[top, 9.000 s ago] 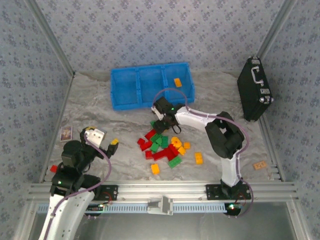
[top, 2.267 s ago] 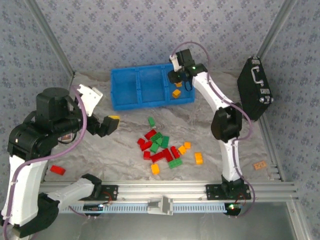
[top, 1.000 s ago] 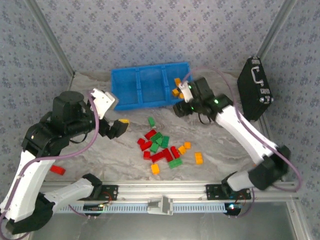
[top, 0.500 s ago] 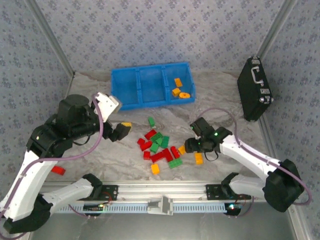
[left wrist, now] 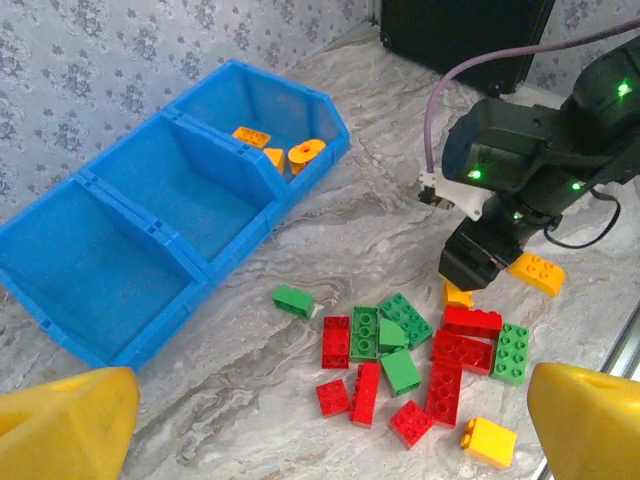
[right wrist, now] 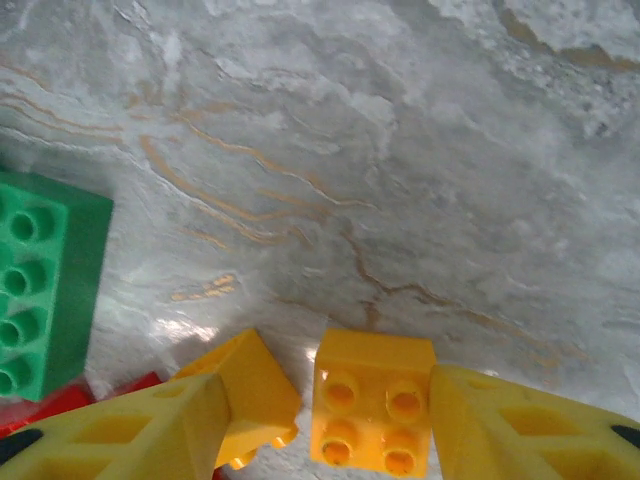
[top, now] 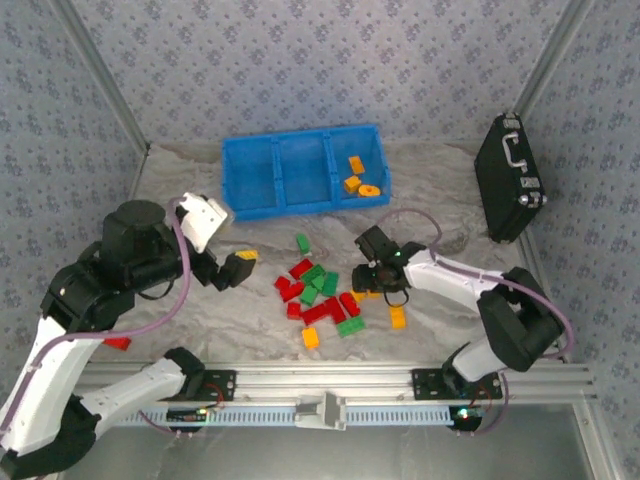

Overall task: Sort the legos into containers by color
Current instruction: Move the lego to the center of the table, then pick up the lego from the center of the table.

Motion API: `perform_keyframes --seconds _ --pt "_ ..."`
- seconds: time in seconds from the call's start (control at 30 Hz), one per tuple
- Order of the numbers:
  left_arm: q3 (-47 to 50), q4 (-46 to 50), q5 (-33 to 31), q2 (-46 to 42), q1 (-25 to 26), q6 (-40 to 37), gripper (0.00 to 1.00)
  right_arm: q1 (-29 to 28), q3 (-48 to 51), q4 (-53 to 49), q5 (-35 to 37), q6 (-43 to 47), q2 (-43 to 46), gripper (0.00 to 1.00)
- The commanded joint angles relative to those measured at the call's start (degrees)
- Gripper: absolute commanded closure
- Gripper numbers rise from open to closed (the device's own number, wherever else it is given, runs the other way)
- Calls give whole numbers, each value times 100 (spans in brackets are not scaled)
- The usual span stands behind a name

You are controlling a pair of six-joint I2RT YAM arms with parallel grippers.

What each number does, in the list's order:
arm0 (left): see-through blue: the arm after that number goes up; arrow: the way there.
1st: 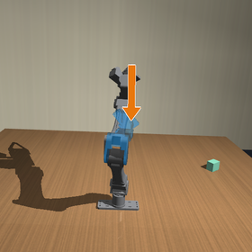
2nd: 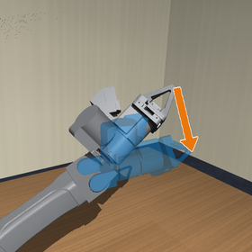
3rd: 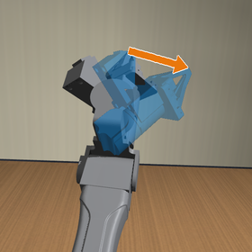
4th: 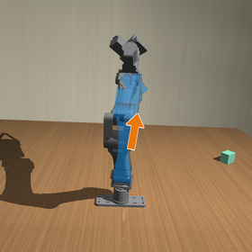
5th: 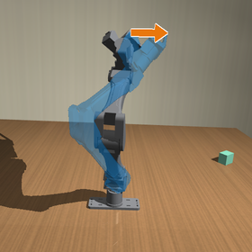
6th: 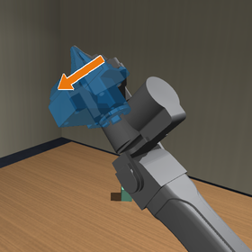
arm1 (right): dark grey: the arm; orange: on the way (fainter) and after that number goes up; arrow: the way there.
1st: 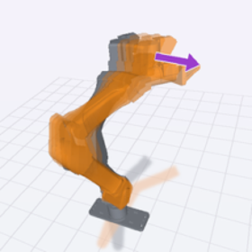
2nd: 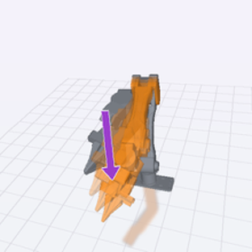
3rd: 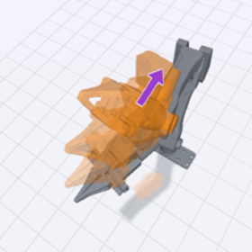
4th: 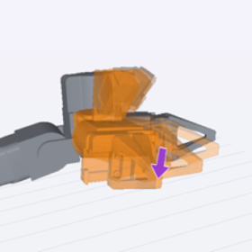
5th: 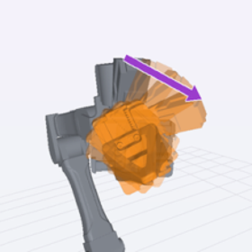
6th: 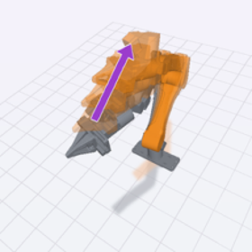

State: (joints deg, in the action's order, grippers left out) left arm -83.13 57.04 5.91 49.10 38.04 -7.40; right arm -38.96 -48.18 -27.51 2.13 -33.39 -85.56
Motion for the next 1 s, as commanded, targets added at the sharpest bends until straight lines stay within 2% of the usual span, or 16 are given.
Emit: perform_keyframes --seconds 0.0,0.2,0.47,0.57,0.67,0.77,0.97 --pt "21 0 -64 -91 43 98 0 -75 -53 -228 358 82 -286 44" --pt "52 -20 -22 -41 46 72 0 -43 -28 -308 411 99 -436 47" --pt "73 -51 36 16 54 57 0 -110 272 -283 403 614 873 37" --pt "93 -135 118 48 50 71 0 -55 390 -315 351 746 1144 37" --pt "22 -223 322 206 62 -139 0 -8 484 -261 220 989 1146 37" --pt "-132 -101 315 384 73 -141 0 -117 557 -165 134 1323 1156 36" --pt "97 -307 97 174 234 -21 0 73 826 203 -202 1686 1028 35"
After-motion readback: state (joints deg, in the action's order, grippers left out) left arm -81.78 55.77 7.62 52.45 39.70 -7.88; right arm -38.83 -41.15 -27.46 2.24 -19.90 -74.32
